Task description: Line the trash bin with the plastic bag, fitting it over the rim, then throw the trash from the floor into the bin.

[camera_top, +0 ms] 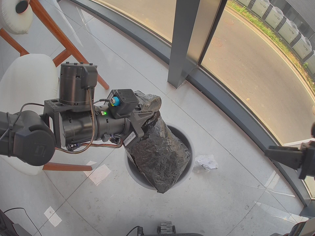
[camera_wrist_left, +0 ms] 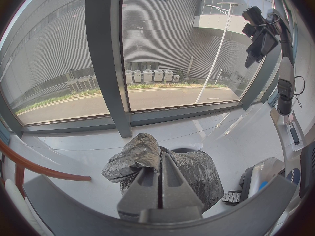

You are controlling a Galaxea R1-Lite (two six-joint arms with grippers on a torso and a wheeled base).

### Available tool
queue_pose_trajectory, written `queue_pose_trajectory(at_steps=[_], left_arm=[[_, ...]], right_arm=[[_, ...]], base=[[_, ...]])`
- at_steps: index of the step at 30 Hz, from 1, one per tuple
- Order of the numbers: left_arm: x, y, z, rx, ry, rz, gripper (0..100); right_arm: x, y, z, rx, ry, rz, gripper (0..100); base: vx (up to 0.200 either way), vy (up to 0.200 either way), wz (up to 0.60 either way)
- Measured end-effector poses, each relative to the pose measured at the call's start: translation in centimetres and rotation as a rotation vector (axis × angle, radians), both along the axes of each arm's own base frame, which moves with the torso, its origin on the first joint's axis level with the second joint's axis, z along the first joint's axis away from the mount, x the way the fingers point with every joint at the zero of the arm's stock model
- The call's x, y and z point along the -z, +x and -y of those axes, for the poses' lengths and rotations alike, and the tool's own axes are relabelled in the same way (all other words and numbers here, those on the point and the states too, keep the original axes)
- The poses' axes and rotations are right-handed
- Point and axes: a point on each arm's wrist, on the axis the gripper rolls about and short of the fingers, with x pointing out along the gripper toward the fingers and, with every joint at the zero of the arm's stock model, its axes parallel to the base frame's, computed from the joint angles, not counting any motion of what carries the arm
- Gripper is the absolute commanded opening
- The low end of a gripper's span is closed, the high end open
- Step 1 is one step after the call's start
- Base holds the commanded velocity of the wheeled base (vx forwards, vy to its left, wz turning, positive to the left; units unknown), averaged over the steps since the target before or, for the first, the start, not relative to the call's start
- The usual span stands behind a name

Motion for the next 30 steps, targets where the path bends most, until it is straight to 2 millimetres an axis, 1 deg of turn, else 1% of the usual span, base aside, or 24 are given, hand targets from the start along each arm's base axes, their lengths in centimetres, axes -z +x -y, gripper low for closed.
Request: queue_pose_trajectory(at_steps=[2, 4, 5, 6, 9, 11, 15, 19, 23, 26, 30], left_arm=[[0.1, -0.2, -0.1, -0.002, 0.002, -0.004, 0], [0.2, -0.3, -0.1, -0.005, 0.004, -0.007, 0], [0.2, -0.4, -0.1, -0.006, 0.005, -0.009, 0], [0.3, -0.4, -0.1, -0.007, 0.006, -0.01, 0], [0.4, -0.5, -0.2, -0.01, 0.009, -0.014, 0], [0.5, -0.6, -0.2, -0.011, 0.01, -0.016, 0], [0.6, -0.7, -0.2, -0.012, 0.013, -0.019, 0], [0.7, -0.8, -0.2, -0.012, 0.016, -0.024, 0], [0.9, -0.8, -0.3, -0.012, 0.017, -0.028, 0], [1.0, -0.9, -0.3, -0.012, 0.017, -0.028, 0], [1.2, -0.9, -0.3, -0.011, 0.017, -0.027, 0]], right_arm=[[0.7, 1.8, -2.1, -0.052, -0.005, -0.05, 0], [1.6, 2.9, -3.7, -0.09, -0.016, -0.089, 0], [2.5, 3.9, -5.2, -0.12, -0.029, -0.125, 0], [2.9, 4.3, -5.8, -0.132, -0.034, -0.14, 0], [5.3, 5.8, -8.7, -0.188, -0.058, -0.203, 0], [6.5, 6.7, -10.3, -0.212, -0.058, -0.212, 0], [9.6, 8.5, -13.2, -0.246, -0.067, -0.225, 0], [12.5, 9.9, -15.0, -0.268, -0.098, -0.223, 0], [14.9, 11.6, -15.9, -0.258, -0.132, -0.232, 0], [15.3, 13.3, -16.7, -0.232, -0.129, -0.213, 0], [14.9, 16.4, -18.4, -0.174, -0.103, -0.144, 0]], base=[[0.0, 0.0, 0.0], [0.0, 0.0, 0.0], [0.0, 0.0, 0.0], [0.0, 0.0, 0.0], [0.0, 0.0, 0.0], [0.0, 0.0, 0.0], [0.0, 0.0, 0.0], [0.0, 0.0, 0.0], [0.0, 0.0, 0.0], [0.0, 0.0, 0.0], [0.0, 0.0, 0.0]])
